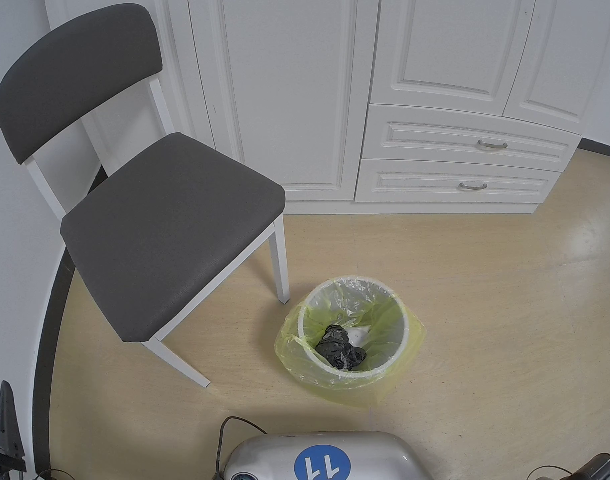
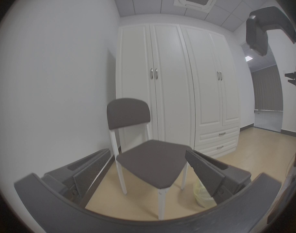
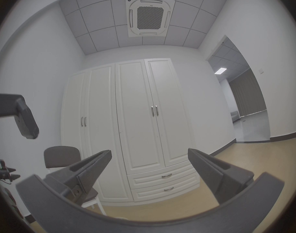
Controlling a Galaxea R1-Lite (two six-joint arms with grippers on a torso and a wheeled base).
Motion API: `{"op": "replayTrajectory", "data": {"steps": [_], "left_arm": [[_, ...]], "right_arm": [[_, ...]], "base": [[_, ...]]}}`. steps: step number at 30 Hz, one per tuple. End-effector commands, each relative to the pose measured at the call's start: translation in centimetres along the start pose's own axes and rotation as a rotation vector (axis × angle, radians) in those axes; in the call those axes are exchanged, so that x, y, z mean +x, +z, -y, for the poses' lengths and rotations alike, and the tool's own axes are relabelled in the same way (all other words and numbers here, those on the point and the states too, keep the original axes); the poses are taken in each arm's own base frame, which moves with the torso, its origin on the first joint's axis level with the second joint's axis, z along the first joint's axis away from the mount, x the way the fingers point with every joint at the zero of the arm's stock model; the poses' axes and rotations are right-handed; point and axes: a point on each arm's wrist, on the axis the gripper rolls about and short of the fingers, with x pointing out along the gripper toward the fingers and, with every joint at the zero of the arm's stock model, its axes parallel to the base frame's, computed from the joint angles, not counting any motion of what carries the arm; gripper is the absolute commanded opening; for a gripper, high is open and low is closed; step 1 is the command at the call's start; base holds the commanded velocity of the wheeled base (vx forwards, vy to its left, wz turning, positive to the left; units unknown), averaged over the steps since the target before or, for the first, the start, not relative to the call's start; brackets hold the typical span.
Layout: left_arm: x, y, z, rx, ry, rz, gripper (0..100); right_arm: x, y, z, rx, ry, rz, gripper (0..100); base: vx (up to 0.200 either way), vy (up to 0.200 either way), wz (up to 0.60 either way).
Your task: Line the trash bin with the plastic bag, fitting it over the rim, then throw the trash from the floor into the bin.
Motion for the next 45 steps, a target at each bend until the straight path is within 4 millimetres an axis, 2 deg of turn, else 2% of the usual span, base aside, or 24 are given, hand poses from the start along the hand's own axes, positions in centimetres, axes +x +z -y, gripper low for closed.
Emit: {"op": "replayTrajectory", "data": {"steps": [1,2,3,4,6,7,11,18,23,39,45], "left_arm": [[-0.1,-1.2,0.0,-0.016,0.007,-0.072,100],[-0.2,-1.7,0.1,-0.015,0.012,-0.121,100],[-0.2,-1.8,0.1,-0.015,0.013,-0.127,100],[-0.2,-2.1,0.1,-0.015,0.022,-0.160,100],[-0.3,-2.4,0.1,-0.014,0.022,-0.189,100],[-0.3,-2.4,0.1,-0.014,0.022,-0.191,100],[-0.5,-3.4,0.1,-0.010,0.019,-0.281,100],[-0.6,-3.7,0.1,-0.027,0.051,-0.317,100],[-0.6,-3.7,0.1,-0.074,0.060,-0.316,100],[-0.6,-3.7,0.0,-0.058,0.069,-0.315,100],[-0.6,-3.7,0.1,-0.042,0.064,-0.315,100]], "right_arm": [[0.1,-1.8,0.3,-0.031,-0.017,-0.011,100],[0.4,-3.1,0.4,-0.059,-0.017,-0.025,100],[0.4,-3.3,0.4,-0.062,-0.017,-0.028,100],[0.5,-4.6,0.5,-0.077,-0.009,-0.036,100],[0.6,-6.0,0.7,-0.085,-0.003,-0.061,100],[0.6,-6.1,0.7,-0.085,-0.002,-0.063,100],[0.3,-9.8,1.2,-0.088,0.008,-0.182,100],[-0.4,-13.5,1.8,-0.071,-0.008,-0.307,100],[-0.7,-14.3,1.8,0.002,0.000,-0.380,100],[-1.7,-16.2,2.2,-0.032,-0.029,-0.588,100],[-1.7,-16.2,2.2,-0.043,-0.006,-0.594,100]], "base": [[0.000,0.000,0.00],[0.000,0.000,0.00],[0.000,0.000,0.00],[0.000,0.000,0.00],[0.000,0.000,0.00],[0.000,0.000,0.00],[0.000,0.000,0.00],[0.000,0.000,0.00],[0.000,0.000,0.00],[0.000,0.000,0.00],[0.000,0.000,0.00]]}}
